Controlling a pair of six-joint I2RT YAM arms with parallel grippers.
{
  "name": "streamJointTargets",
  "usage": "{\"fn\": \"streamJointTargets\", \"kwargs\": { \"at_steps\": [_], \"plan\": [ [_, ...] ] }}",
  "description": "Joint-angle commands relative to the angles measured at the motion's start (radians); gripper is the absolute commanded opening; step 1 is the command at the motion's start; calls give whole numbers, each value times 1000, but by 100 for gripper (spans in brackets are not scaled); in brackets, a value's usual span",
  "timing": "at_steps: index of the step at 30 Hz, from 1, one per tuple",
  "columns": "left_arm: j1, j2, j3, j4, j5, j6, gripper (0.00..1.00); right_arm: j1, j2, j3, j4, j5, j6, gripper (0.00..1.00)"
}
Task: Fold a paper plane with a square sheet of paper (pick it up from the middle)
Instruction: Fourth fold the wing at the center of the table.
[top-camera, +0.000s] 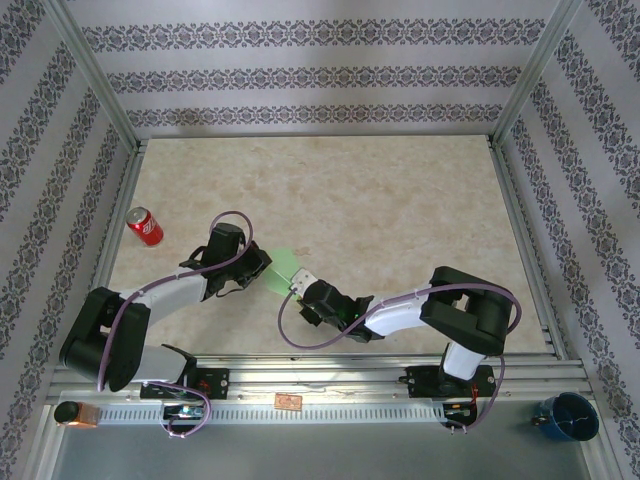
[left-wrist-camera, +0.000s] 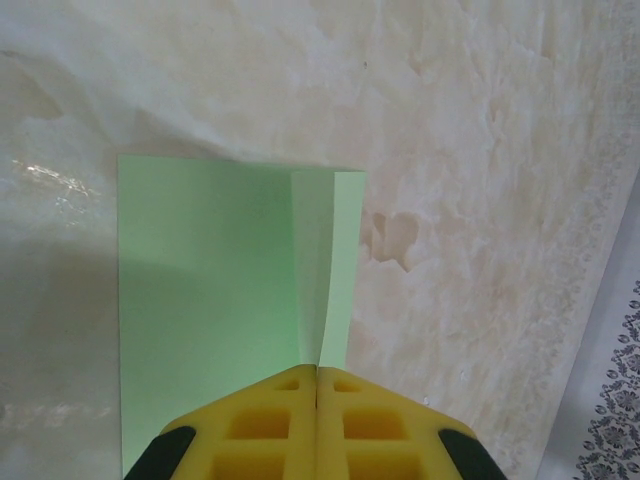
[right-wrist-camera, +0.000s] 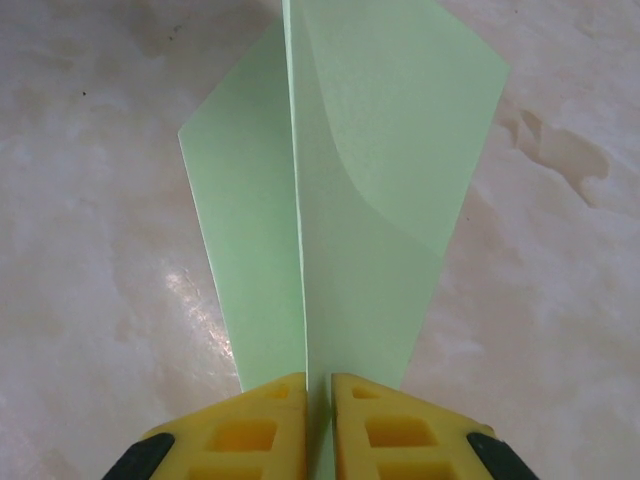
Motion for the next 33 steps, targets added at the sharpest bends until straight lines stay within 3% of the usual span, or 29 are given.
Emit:
{"fn": "streamJointTargets", "kwargs": {
  "at_steps": [1, 12, 16, 18, 19, 24, 33],
  "plan": [
    [14, -13, 23, -4, 17, 21, 0, -9, -20, -10, -11, 0, 15, 14],
    [15, -5, 24, 4, 25, 16, 0, -12, -5, 9, -6, -5, 31, 5],
    [15, -28, 29, -29, 2, 25, 12, -27, -8, 1, -1, -21, 85, 1],
    [16, -60, 30, -65, -27, 35, 30, -48, -12, 0, 0, -65, 129, 0],
    [15, -78, 31, -90, -45, 41, 33, -61, -12, 0, -1, -95, 159, 0],
    [17, -163, 28, -167, -96, 67, 40, -104, 2, 6, -1, -195, 259, 0],
    [17, -180, 11, -143, -65, 58, 40, -162, 27, 27, 20, -361, 385, 0]
  ]
}}
